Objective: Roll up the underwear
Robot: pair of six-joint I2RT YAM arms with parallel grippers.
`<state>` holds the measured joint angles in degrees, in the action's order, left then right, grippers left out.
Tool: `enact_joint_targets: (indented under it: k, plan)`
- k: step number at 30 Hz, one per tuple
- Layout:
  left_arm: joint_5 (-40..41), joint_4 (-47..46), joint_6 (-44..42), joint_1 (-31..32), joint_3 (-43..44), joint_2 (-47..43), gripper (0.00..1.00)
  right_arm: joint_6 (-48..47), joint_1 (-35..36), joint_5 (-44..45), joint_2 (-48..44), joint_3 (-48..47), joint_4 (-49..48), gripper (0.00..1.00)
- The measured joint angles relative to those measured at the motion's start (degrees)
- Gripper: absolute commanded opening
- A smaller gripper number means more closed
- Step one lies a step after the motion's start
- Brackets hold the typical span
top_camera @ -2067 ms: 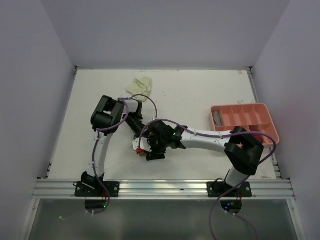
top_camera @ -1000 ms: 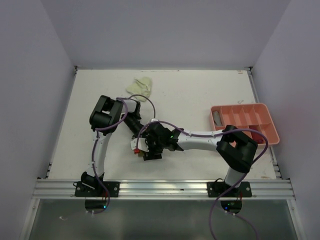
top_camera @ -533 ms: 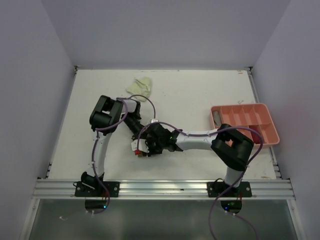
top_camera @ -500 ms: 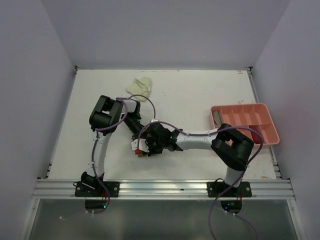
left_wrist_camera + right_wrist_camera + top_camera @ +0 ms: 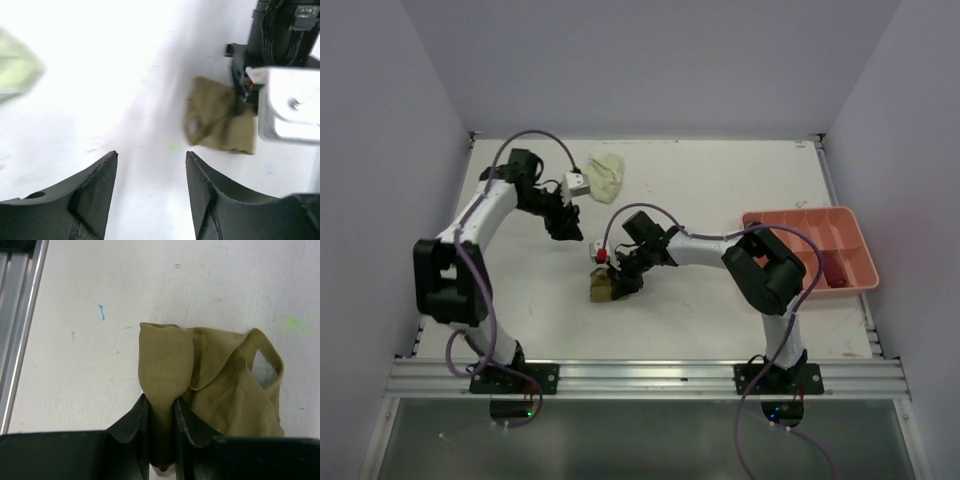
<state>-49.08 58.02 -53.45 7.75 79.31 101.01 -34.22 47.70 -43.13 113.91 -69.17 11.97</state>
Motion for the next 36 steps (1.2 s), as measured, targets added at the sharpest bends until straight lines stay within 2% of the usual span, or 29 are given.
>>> enact_joint_targets:
  k: [3, 5, 8, 12, 16, 23, 26, 27, 29, 36]
  plan:
    - [2.8, -10.54, 0.11, -3.87, -9.14, -14.78, 0.61, 1.57, -1.66, -4.76, 3.28, -3.89, 3.5, 0.0]
    - [4.79, -15.74, -0.61, -2.86, -17.97, -24.48, 0.62, 2.58, -2.89, -8.33, 6.47, -7.98, 7.34, 0.0]
    - [8.81, -23.39, -1.81, 2.78, -31.26, -34.82, 0.63, 4.26, -4.76, -14.69, 12.7, -15.54, 13.68, 0.0]
    - [14.71, -30.73, -2.08, 12.35, -45.72, -41.66, 0.65, 6.34, -6.69, -21.79, 18.29, -21.18, 19.3, 0.0]
    - [19.56, -36.37, -1.77, 20.57, -52.0, -42.42, 0.65, 7.98, -7.74, -25.73, 20.98, -23.21, 22.45, 0.0]
    - [24.63, -46.25, -0.55, 25.64, -52.98, -37.22, 0.63, 9.42, -7.98, -27.98, 22.97, -24.74, 26.21, 0.0]
    - [25.57, -48.46, -0.04, 26.97, -53.02, -35.39, 0.52, 9.66, -7.98, -28.35, 23.3, -24.87, 27.1, 0.0]
    - [25.68, -48.87, -0.09, 27.5, -53.07, -35.04, 0.44, 9.77, -7.98, -28.5, 23.43, -24.98, 27.39, 0.0]
    - [25.73, -48.98, 0.07, 28.44, -53.13, -34.36, 0.36, 9.84, -8.0, -28.68, 23.61, -25.14, 27.76, 0.0]
    - [25.75, -49.51, 0.85, 29.24, -51.52, -29.14, 0.37, 10.54, -8.17, -28.37, 23.63, -25.2, 28.65, 0.0]
